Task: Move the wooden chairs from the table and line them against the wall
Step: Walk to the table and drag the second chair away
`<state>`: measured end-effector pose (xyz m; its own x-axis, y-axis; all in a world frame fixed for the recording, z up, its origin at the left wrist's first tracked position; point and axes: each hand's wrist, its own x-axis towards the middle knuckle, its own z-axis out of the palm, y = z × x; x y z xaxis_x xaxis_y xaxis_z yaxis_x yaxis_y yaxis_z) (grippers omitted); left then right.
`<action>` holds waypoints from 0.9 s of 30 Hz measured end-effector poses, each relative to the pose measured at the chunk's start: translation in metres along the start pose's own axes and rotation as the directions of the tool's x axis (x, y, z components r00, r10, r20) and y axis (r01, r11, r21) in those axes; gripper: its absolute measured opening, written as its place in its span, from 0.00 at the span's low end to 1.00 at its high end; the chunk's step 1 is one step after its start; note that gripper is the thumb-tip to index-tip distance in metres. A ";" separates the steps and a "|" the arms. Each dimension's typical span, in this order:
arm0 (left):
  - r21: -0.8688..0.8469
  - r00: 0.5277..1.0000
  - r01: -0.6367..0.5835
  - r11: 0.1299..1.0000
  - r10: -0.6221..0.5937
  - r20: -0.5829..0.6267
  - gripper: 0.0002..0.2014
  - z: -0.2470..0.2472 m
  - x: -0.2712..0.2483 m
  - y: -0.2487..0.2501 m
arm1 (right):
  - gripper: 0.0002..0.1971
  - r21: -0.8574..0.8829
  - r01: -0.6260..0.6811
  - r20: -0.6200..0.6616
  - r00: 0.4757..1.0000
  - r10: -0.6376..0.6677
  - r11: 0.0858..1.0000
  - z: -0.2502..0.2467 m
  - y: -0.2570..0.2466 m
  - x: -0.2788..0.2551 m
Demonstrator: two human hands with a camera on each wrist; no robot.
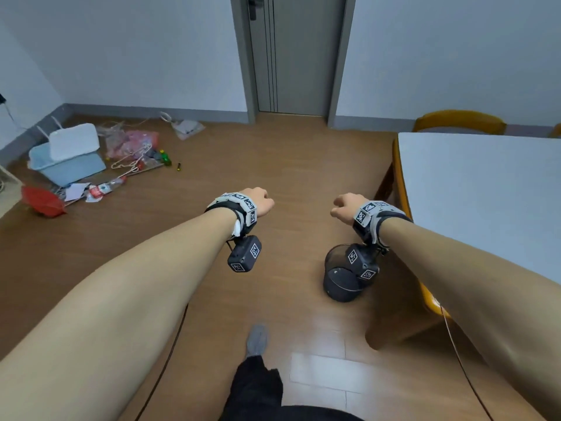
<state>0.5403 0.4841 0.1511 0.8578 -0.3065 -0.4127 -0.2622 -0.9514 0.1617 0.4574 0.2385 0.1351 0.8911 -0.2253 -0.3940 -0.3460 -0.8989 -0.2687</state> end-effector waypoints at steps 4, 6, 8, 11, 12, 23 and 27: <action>0.041 0.993 -0.116 0.992 0.115 0.026 0.21 -0.040 0.115 0.001 | 0.28 0.022 -0.144 -0.019 0.989 0.144 0.989 -0.030 -0.005 0.086; 0.052 0.984 -0.172 0.984 0.169 0.047 0.21 -0.062 0.167 0.006 | 0.28 0.031 -0.203 -0.023 0.979 0.204 0.979 -0.049 -0.007 0.124; 0.063 0.976 -0.213 0.975 0.209 0.063 0.21 -0.086 0.216 0.014 | 0.28 0.048 -0.232 -0.030 0.972 0.233 0.972 -0.071 -0.010 0.158; 0.079 0.958 -0.277 0.957 0.270 0.097 0.21 -0.113 0.285 0.036 | 0.27 0.080 -0.265 -0.036 0.962 0.269 0.961 -0.101 -0.004 0.207; 0.085 0.951 -0.299 0.950 0.290 0.106 0.21 -0.121 0.307 0.045 | 0.27 0.085 -0.285 -0.031 0.957 0.289 0.955 -0.110 0.001 0.225; 0.161 0.897 -0.430 0.888 0.399 0.190 0.21 -0.197 0.560 0.182 | 0.26 0.171 -0.431 -0.008 0.899 0.439 0.886 -0.207 0.107 0.473; 0.157 0.909 -0.408 0.899 0.383 0.167 0.22 -0.240 0.649 0.228 | 0.25 0.187 -0.456 0.001 0.886 0.464 0.870 -0.263 0.141 0.558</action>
<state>1.1439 0.0754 0.1354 0.6052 -0.6480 -0.4624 -0.6552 -0.7354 0.1731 0.9833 -0.1127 0.1086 0.6281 -0.6165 -0.4747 -0.7627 -0.6088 -0.2185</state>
